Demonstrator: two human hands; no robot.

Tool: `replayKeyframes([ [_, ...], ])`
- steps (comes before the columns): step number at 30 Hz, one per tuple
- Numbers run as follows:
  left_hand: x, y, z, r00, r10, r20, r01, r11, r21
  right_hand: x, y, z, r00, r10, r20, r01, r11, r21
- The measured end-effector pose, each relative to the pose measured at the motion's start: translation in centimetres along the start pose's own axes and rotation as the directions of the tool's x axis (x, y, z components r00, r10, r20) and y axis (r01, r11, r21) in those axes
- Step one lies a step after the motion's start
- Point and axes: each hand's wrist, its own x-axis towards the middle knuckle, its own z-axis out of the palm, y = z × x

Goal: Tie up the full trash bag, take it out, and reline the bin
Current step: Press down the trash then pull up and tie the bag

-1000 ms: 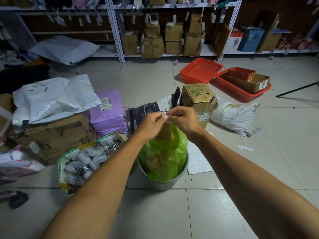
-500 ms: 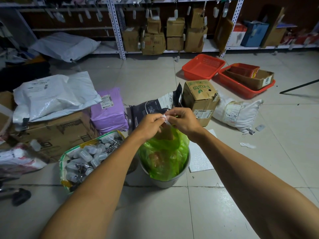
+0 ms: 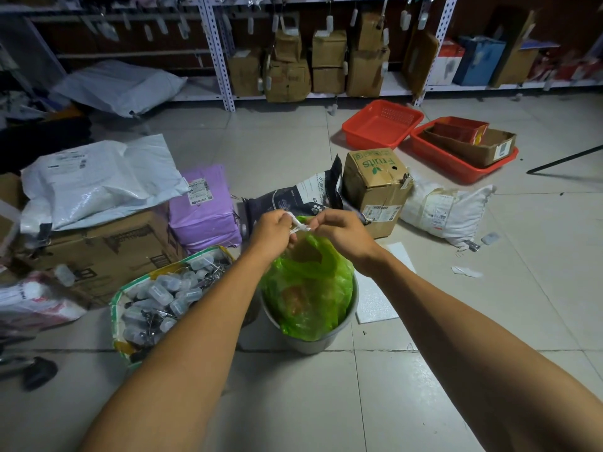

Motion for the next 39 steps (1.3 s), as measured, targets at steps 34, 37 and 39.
replayKeyframes([
  [34,-1.1,-1.1,-0.8,0.994,0.076,0.081,-0.059,0.978,-0.201,0.0,0.8,1.5,0.975,0.128,-0.184,-0.101,0.984,0.147],
  [37,-1.3,-0.9,-0.7,0.994,0.084,0.066,-0.071,0.981,-0.183,0.0,0.8,1.4,0.967,0.169,-0.190,-0.130,0.971,0.203],
  [39,-1.4,-0.8,-0.7,0.995,0.077,0.058,-0.066,0.984,-0.165,0.1,0.7,1.2,0.966,0.178,-0.190,-0.133,0.965,0.227],
])
